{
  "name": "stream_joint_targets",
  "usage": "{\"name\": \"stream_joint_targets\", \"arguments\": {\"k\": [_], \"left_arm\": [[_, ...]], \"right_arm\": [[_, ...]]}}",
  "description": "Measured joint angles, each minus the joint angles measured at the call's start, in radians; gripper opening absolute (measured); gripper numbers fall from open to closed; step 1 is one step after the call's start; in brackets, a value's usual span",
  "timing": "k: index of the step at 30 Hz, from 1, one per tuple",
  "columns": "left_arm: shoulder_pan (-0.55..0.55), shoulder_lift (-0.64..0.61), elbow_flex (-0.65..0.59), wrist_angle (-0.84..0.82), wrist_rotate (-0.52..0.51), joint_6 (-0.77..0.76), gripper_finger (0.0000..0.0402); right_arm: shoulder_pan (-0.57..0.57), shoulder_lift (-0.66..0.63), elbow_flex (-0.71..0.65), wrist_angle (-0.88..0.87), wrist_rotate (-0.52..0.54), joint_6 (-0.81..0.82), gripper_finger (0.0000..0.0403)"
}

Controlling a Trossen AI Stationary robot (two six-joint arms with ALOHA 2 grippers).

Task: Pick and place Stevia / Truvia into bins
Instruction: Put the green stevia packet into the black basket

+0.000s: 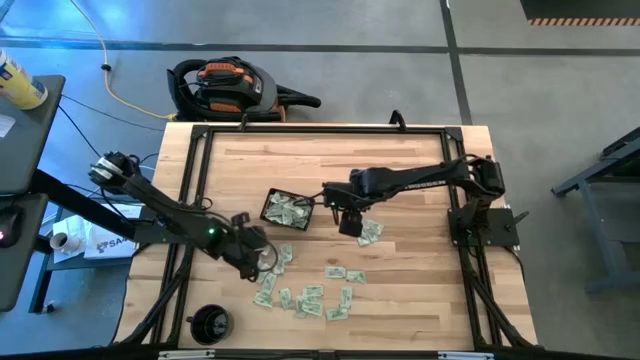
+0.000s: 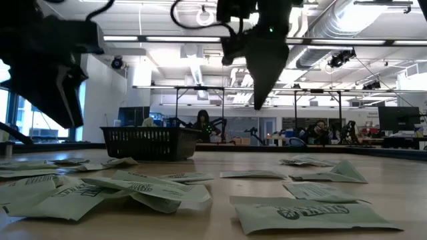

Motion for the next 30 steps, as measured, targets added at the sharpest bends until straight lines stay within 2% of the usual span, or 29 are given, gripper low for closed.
{"name": "stream_joint_targets", "arguments": {"k": [3, 7, 12, 15, 23, 27, 30], "left_arm": [[0.033, 0.022, -0.011, 0.022, 0.040, 0.074, 0.0191], [0.072, 0.043, -0.018, 0.018, 0.163, 0.161, 0.0191], [0.115, 0.045, -0.017, 0.024, 0.191, 0.277, 0.0191], [0.160, 0.045, -0.019, 0.024, 0.213, 0.321, 0.0191], [0.269, 0.045, -0.093, 0.080, 0.379, 0.357, 0.0188], [0.280, 0.044, -0.102, 0.083, 0.383, 0.357, 0.0161], [0.280, 0.044, -0.102, 0.076, 0.369, 0.357, 0.0120]], "right_arm": [[0.003, 0.000, 0.030, 0.006, 0.042, -0.055, 0.0201], [-0.011, 0.000, 0.026, 0.023, 0.079, -0.140, 0.0201], [-0.051, 0.000, -0.015, 0.051, 0.072, -0.171, 0.0201], [-0.073, 0.000, -0.028, 0.067, 0.068, -0.172, 0.0200], [-0.112, 0.000, -0.030, 0.103, 0.059, -0.214, 0.0201], [-0.130, 0.000, -0.030, 0.103, 0.060, -0.238, 0.0197], [-0.145, 0.000, -0.030, 0.103, 0.060, -0.243, 0.0198]]}}
